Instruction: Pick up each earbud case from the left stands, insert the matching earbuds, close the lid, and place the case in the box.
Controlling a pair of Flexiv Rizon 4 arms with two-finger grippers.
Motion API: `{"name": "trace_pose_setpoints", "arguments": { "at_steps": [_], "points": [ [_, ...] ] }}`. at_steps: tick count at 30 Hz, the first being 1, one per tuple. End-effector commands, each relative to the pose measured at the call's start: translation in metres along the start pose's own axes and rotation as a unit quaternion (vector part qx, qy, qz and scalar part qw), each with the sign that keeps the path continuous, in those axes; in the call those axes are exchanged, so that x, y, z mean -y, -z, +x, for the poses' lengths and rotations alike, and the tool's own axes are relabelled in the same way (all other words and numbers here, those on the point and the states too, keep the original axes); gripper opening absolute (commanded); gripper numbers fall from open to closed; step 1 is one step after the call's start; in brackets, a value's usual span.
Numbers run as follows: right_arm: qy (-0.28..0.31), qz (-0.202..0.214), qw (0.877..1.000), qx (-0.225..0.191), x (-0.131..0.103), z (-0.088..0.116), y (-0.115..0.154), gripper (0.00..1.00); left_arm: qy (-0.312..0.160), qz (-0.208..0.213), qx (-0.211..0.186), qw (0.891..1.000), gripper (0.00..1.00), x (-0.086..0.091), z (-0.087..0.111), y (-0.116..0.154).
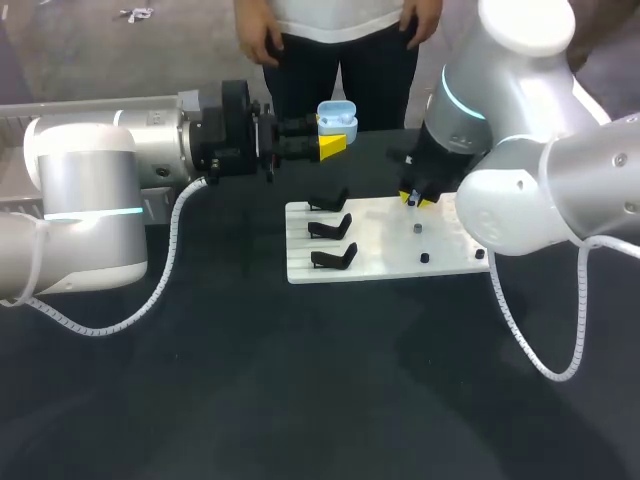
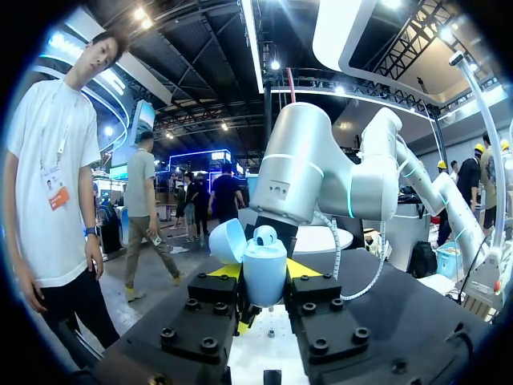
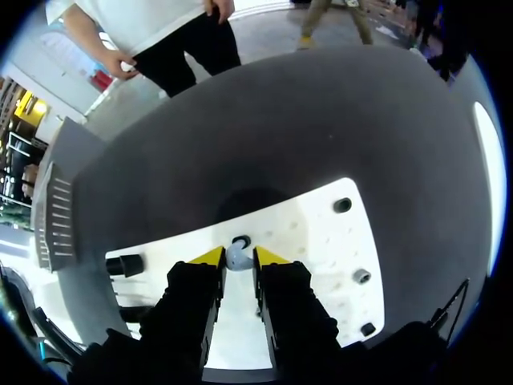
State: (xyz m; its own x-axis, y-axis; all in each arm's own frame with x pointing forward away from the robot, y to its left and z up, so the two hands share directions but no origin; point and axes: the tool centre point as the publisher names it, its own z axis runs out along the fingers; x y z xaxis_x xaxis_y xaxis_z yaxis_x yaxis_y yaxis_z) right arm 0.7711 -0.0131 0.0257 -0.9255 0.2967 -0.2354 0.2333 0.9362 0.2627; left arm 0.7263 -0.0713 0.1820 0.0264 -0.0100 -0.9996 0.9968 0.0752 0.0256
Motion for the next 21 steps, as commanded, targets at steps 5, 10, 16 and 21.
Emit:
{"name": "trace_pose_setpoints", "arguments": {
  "at_steps": [5,10,16,21],
  "points": [
    [0.0,0.003,1.0,0.001,0.0,0.001,0.001,0.0,-0.001,-0.003,0.0,1.0,0.0,0.001,0.0,0.0],
    [-0.002,0.003,1.0,-0.002,0.0,0.002,0.004,0.0,-0.001,-0.003,0.0,1.0,0.0,0.001,0.0,0.0],
    [-0.002,-0.005,1.0,-0.001,-0.002,0.004,0.022,0.0,-0.001,-0.003,0.0,1.0,0.0,0.001,0.0,0.0],
    [0.011,-0.014,1.0,-0.004,-0.007,0.007,0.045,0.0,-0.001,-0.003,0.0,1.0,0.0,0.001,0.0,0.0]
  ]
}}
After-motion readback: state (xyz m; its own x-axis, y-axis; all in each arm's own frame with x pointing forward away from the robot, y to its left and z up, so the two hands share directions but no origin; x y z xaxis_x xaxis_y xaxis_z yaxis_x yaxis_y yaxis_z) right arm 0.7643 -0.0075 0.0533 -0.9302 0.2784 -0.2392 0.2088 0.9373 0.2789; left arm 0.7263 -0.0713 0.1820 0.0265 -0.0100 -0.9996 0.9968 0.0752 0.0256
